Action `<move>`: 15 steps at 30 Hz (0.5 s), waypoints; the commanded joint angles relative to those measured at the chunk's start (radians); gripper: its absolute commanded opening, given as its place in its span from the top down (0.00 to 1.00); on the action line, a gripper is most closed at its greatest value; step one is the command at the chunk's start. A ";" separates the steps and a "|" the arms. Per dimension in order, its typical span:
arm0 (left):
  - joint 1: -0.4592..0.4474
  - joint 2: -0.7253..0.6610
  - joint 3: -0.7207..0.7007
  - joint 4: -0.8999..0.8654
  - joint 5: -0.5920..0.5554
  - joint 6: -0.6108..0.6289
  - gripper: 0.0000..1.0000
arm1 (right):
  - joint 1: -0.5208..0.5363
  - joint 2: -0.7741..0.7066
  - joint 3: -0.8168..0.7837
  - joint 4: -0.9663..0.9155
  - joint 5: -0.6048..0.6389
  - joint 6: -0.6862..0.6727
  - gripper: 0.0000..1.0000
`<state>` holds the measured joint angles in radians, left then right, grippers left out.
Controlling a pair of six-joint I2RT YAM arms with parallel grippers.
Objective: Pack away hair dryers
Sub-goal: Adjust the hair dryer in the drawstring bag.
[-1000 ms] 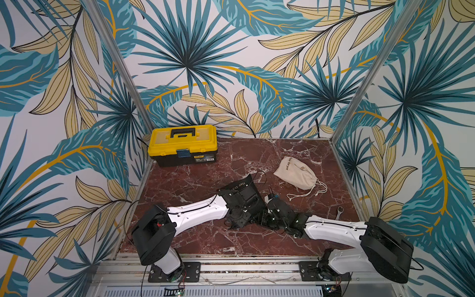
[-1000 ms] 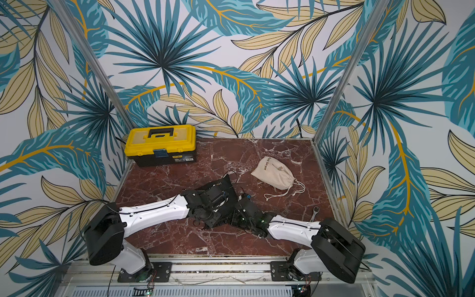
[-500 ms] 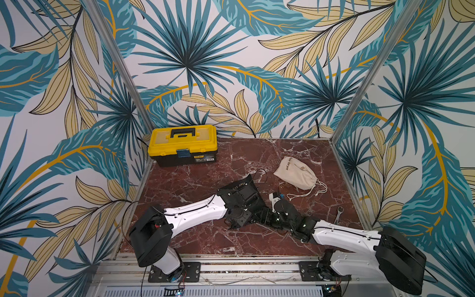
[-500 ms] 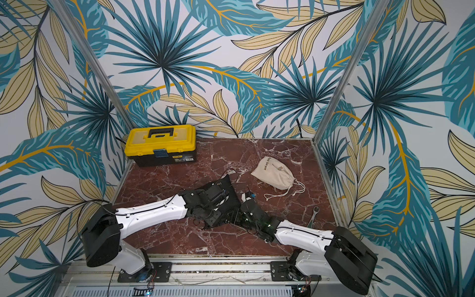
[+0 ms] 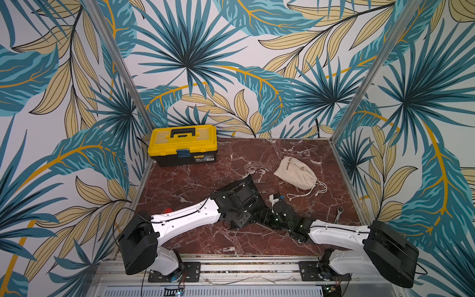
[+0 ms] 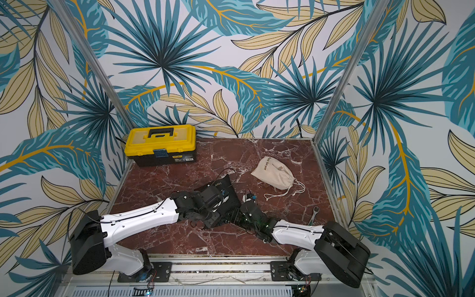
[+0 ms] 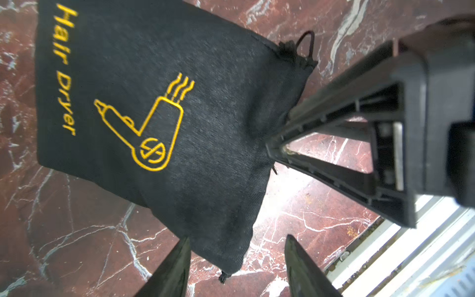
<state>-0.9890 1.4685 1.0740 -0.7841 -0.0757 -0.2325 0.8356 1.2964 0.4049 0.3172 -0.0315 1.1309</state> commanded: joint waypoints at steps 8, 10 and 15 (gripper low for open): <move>-0.027 -0.029 -0.057 -0.008 -0.035 0.010 0.41 | -0.004 -0.069 0.006 -0.121 -0.023 0.027 0.47; -0.032 -0.034 -0.060 -0.008 -0.045 0.009 0.40 | -0.005 -0.075 0.009 -0.142 -0.023 0.029 0.47; -0.049 -0.001 -0.057 -0.007 -0.050 0.010 0.40 | -0.016 -0.057 0.004 -0.095 -0.017 0.035 0.46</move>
<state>-1.0260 1.4681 1.0382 -0.7895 -0.1093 -0.2310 0.8303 1.2308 0.4038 0.2333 -0.0460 1.1595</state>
